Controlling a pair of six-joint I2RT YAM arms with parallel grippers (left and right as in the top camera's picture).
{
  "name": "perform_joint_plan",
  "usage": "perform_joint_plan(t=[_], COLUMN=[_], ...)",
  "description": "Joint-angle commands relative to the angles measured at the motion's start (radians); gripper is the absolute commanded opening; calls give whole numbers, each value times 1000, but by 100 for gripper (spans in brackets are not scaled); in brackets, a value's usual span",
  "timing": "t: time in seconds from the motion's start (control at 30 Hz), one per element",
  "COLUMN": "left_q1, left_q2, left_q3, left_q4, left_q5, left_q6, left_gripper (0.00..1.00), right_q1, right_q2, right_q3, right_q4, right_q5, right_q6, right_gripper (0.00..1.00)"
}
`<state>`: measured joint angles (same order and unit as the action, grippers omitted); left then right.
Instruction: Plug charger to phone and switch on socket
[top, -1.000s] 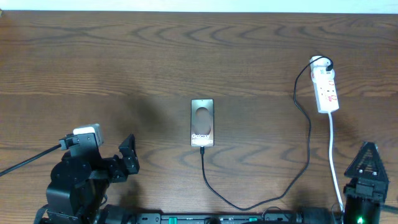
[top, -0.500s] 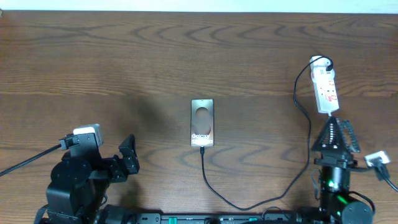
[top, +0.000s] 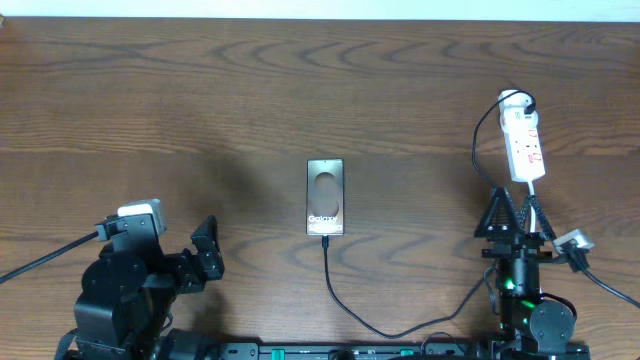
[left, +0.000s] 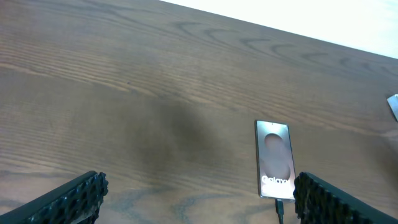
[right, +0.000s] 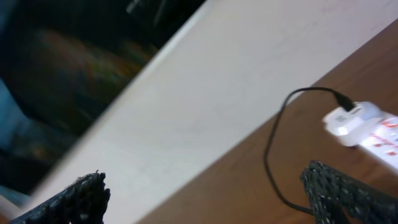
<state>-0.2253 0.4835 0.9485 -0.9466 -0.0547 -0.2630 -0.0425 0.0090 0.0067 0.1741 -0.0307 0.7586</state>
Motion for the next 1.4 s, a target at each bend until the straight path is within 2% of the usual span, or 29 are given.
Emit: perform_joint_plan(t=[0.0,0.07,0.2,0.6,1.2,1.37], left_q1=[0,0,0,0,0,0], left_q2=[-2,-2,-2,-2,-2,-2], left_q3=[5,5,5,5,5,5], left_q4=[-3,-3,-3,-3,-3,-3], left_q5=[-2,-2,-2,-2,-2,-2], left_q6=[-5,-5,-5,-5,-5,-5], left_gripper=[98,98,98,98,98,98], right_q1=[5,5,5,5,4,3], right_q2=[-5,-5,-5,-5,-5,-5], right_q3=[-2,-2,-2,-2,-2,-2], right_q4=[-47,-106,-253,-247,-245,-249], right_q5=[-22,-32,-24,-35,-32,-6], right_q6=[-245,-352,-473,-738,-753,-885], right_gripper=[99,99,99,99,99,99])
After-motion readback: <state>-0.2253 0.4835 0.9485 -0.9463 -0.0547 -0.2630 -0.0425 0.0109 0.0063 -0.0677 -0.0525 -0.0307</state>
